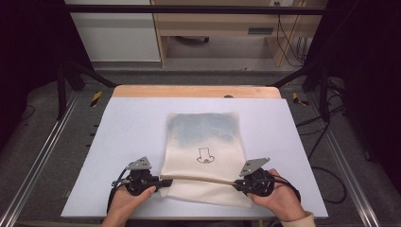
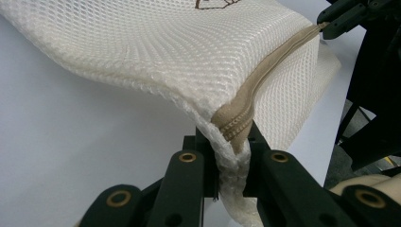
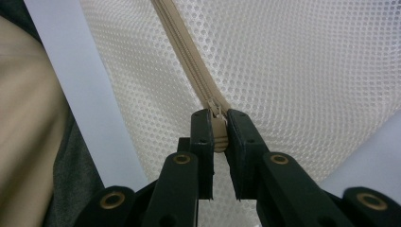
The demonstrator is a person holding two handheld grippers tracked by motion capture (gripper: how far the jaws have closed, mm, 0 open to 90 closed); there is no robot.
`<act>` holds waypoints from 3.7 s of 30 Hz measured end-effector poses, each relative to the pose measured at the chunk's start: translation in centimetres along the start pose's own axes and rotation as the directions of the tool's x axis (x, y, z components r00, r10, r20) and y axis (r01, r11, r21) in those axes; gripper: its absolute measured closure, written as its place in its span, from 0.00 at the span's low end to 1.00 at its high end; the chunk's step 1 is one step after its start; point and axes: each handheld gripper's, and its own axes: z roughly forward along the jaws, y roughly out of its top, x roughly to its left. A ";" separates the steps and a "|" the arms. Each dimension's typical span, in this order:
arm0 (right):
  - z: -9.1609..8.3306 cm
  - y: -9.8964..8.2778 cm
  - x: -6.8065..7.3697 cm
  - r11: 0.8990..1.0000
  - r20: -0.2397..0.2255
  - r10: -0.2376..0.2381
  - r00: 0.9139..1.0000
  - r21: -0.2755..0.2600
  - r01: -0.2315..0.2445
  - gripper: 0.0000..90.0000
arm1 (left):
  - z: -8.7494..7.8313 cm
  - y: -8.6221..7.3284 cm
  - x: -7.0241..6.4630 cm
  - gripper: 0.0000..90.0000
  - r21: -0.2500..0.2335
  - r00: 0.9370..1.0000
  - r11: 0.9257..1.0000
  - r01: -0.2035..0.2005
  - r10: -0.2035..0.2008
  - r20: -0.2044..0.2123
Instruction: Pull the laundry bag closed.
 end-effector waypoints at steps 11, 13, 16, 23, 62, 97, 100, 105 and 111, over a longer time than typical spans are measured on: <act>-0.2 -0.5 -0.4 1.000 0.007 0.019 1.000 -0.004 -0.019 0.91 | -0.3 0.0 0.1 0.91 -0.009 1.000 1.000 0.003 -0.003 -0.011; -0.3 -0.5 -0.4 1.000 0.007 0.020 1.000 -0.007 -0.020 0.91 | -0.2 0.0 0.1 0.91 -0.010 1.000 1.000 0.002 -0.003 -0.011; -0.2 -0.6 -0.4 1.000 0.006 0.021 1.000 -0.009 -0.021 0.91 | -0.3 0.1 0.1 0.91 -0.009 1.000 1.000 0.001 -0.001 -0.012; -0.1 -0.7 -0.5 0.999 0.006 0.035 0.999 0.004 -0.035 0.91 | -0.3 0.1 0.2 0.91 -0.009 1.000 1.000 0.001 -0.001 -0.013; -0.9 -2.2 -1.5 0.997 0.021 0.083 0.996 0.003 -0.083 0.91 | -0.7 0.1 0.5 0.91 -0.014 1.000 1.000 0.004 -0.005 -0.023; -0.8 -2.5 -1.6 0.996 0.020 0.090 0.996 0.016 -0.090 0.91 | -0.7 0.1 0.6 0.90 -0.008 1.000 1.000 0.010 -0.010 -0.019; -0.6 -2.5 -1.6 0.996 0.018 0.083 0.996 0.029 -0.083 0.91 | -0.6 0.0 0.6 0.88 -0.001 1.000 1.000 0.014 -0.014 -0.025; -0.5 -2.4 -1.6 0.995 0.015 0.091 0.996 0.028 -0.091 0.84 | -0.7 0.1 0.4 0.72 -0.009 0.998 1.000 0.011 -0.012 -0.063; -0.3 -2.0 -1.6 0.992 0.029 0.122 0.992 0.015 -0.122 0.57 | -1.4 0.1 0.4 0.46 -0.030 0.990 0.999 0.021 -0.025 -0.138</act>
